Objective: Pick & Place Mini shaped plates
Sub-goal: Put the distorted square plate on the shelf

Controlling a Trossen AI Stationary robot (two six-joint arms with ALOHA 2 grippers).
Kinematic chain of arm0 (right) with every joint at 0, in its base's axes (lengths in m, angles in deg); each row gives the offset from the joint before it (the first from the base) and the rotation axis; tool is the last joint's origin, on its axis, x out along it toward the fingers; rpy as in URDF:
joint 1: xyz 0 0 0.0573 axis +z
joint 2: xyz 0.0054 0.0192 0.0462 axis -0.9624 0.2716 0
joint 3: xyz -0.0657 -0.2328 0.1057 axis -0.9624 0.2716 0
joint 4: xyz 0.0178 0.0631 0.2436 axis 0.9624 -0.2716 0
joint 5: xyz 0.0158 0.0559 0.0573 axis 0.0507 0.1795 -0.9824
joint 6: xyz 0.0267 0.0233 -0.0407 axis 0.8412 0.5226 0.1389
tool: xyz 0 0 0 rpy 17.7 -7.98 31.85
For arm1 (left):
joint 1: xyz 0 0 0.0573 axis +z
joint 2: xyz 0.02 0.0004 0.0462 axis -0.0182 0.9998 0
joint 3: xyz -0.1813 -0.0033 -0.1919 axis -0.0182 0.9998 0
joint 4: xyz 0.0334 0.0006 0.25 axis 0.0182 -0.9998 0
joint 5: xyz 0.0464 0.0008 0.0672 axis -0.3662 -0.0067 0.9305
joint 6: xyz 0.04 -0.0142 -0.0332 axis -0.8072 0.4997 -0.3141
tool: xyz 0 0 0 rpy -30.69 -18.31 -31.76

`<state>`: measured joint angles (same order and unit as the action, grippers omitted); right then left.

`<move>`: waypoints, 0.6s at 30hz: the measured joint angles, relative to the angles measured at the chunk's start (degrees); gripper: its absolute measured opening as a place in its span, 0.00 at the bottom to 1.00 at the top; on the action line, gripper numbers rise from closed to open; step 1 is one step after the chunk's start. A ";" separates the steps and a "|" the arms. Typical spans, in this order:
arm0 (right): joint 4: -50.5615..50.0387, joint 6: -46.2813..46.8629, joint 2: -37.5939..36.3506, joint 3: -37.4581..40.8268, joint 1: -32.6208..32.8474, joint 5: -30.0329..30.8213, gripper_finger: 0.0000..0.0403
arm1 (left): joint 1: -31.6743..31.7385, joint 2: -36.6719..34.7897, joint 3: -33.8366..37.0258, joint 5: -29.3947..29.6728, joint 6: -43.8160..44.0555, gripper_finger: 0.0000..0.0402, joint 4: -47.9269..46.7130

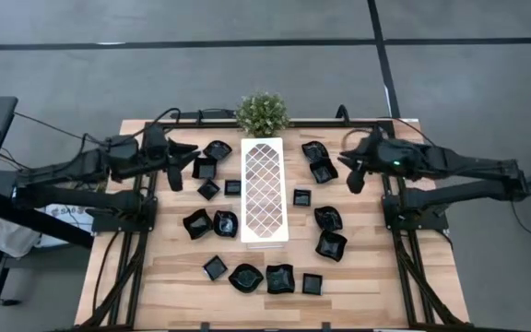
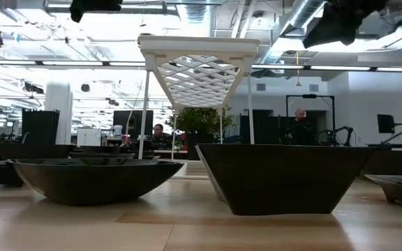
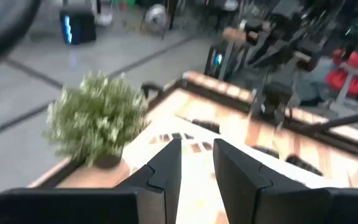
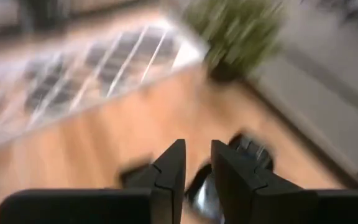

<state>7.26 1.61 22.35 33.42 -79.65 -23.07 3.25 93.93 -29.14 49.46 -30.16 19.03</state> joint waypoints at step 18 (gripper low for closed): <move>-11.46 -22.74 24.55 -6.27 -7.10 -11.46 0.17 | -0.02 0.55 -1.50 -3.57 4.80 0.24 -2.74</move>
<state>-4.20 -21.13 46.90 27.15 -86.75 -34.53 3.23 94.47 -30.64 45.89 -25.36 16.28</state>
